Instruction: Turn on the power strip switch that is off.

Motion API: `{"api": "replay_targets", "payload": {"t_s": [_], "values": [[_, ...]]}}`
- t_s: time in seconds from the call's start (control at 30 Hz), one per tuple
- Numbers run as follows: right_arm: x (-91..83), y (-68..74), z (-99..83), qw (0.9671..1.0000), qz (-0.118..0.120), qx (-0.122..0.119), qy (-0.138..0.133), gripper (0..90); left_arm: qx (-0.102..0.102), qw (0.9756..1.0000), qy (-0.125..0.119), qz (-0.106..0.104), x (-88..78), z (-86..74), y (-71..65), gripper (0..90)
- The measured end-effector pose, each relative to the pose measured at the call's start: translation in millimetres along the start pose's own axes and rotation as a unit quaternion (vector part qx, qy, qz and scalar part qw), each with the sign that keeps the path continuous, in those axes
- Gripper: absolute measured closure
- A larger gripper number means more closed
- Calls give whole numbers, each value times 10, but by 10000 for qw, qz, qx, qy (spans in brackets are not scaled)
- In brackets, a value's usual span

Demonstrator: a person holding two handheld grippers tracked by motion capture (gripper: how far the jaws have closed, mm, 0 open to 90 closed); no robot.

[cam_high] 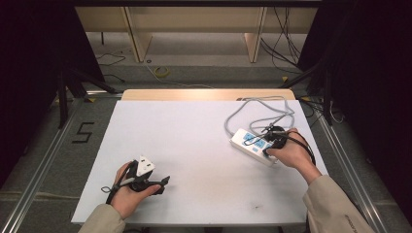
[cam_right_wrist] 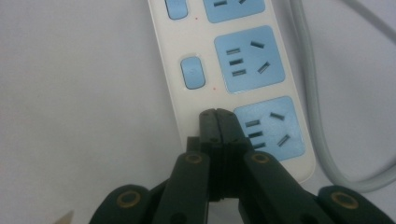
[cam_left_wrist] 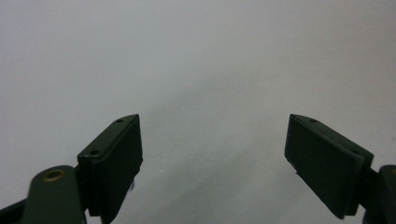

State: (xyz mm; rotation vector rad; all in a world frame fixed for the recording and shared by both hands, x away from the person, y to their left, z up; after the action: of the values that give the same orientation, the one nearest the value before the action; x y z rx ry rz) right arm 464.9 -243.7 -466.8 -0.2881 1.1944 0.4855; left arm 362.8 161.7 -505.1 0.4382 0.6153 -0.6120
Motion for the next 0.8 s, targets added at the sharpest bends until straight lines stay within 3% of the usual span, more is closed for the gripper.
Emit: {"api": "replay_targets", "payload": {"t_s": [0.47, 0.8], "values": [[-16, 9, 6, 10000, 32, -3, -67, 883, -1, 10000, 4, 8, -2, -3, 4, 190], [-44, 30, 3, 9998, 86, 18, -155, 819, -13, 10000, 6, -3, 1, -4, -2, 190]]}}
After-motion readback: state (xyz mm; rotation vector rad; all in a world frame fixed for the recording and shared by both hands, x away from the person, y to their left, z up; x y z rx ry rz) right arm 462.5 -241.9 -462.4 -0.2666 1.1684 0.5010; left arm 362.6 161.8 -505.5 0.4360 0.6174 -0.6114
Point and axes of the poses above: each handheld gripper's, and its own axes: x roughly forward along the jaws, z roughly out of its top, y roughly to its left, the point moved 4 cm from there along x, roughly forward along the jaws, and after that the axes turned 10 degrees about x, right-handed, at the moved point
